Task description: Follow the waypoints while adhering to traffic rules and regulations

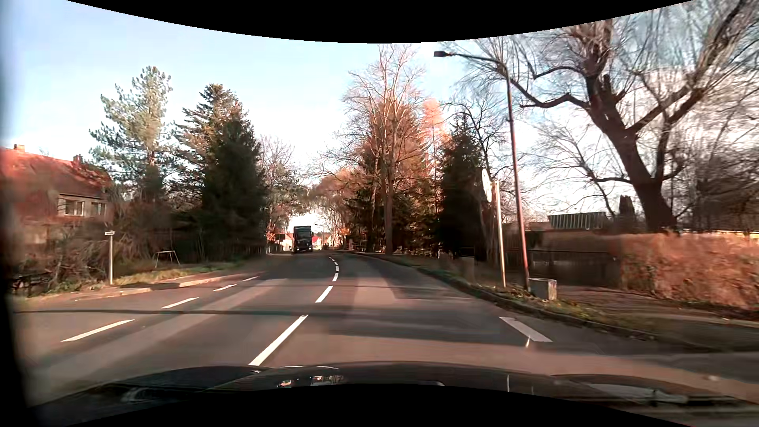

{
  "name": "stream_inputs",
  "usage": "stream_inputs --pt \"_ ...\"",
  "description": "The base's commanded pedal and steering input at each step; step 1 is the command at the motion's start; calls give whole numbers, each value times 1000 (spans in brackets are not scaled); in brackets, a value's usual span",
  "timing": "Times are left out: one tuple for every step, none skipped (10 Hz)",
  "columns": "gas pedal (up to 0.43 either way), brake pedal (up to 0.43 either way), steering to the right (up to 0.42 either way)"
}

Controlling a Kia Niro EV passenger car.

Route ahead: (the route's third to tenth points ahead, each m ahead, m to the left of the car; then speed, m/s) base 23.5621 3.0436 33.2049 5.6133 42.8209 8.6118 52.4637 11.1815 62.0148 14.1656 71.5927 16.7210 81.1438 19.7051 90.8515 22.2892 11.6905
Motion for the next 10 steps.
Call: stream_inputs --pt "138 0 -33" --pt "138 0 -33" --pt "138 0 -33" --pt "138 0 -34" --pt "138 0 -34" --pt "138 0 -35" --pt "138 0 -36" --pt "138 0 -36" --pt "138 0 -39" --pt "138 0 -41"
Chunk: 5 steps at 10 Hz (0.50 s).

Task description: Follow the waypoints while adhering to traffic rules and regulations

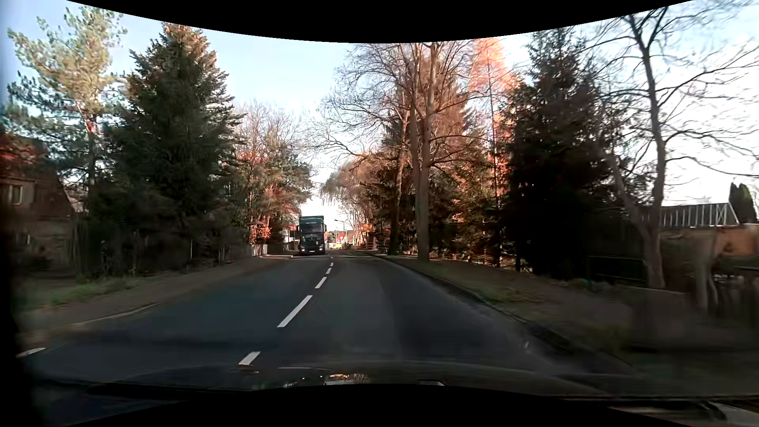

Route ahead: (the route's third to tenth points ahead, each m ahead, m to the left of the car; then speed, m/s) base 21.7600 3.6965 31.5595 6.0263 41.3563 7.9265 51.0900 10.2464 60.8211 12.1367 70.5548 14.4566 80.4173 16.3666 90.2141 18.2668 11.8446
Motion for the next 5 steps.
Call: stream_inputs --pt "138 0 -44" --pt "138 0 -44" --pt "138 0 -45" --pt "138 0 -45" --pt "138 0 -44"
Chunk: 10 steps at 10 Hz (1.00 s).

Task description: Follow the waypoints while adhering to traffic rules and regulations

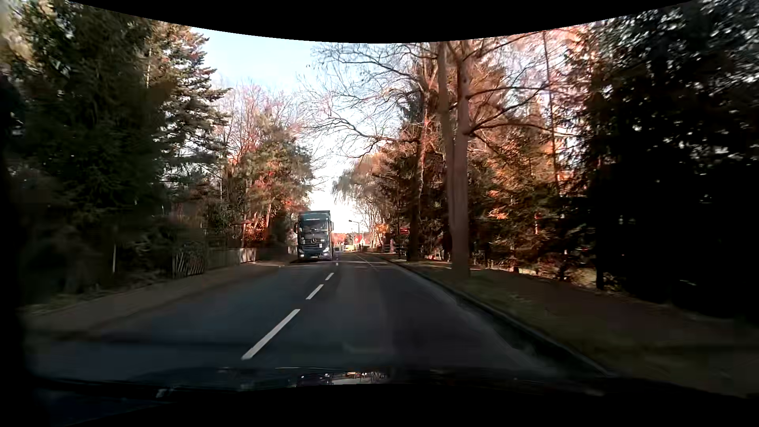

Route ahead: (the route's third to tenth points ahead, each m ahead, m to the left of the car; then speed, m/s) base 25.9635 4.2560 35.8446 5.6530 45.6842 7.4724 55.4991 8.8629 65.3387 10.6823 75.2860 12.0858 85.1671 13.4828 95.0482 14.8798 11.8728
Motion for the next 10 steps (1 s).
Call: stream_inputs --pt "138 0 -44" --pt "138 0 -44" --pt "138 0 -42" --pt "138 0 -39" --pt "138 0 -37" --pt "138 0 -36" --pt "138 0 -36" --pt "138 0 -35" --pt "138 0 -34" --pt "138 0 -33"
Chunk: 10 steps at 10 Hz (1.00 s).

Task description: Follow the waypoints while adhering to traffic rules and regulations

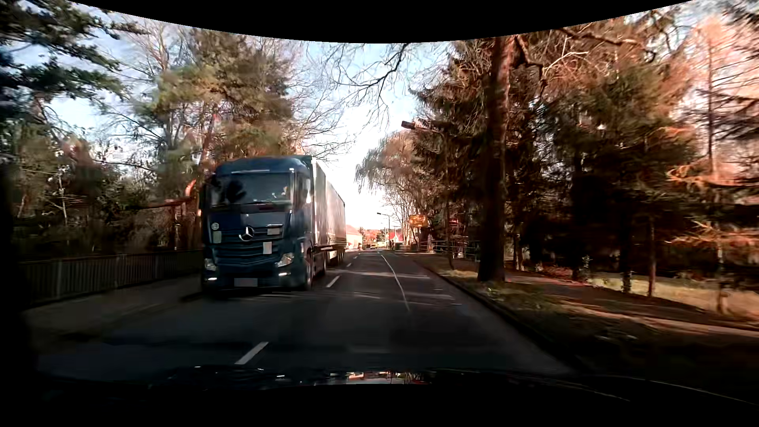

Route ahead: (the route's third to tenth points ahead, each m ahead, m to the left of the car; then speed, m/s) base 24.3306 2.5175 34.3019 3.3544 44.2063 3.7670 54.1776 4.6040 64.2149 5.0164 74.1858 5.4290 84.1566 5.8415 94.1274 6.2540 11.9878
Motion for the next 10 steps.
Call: stream_inputs --pt "138 0 -32" --pt "138 0 -30" --pt "138 0 -28" --pt "138 0 -27" --pt "138 0 -26" --pt "138 0 -25" --pt "138 0 -24" --pt "130 0 -22" --pt "130 0 -19" --pt "130 0 -17"
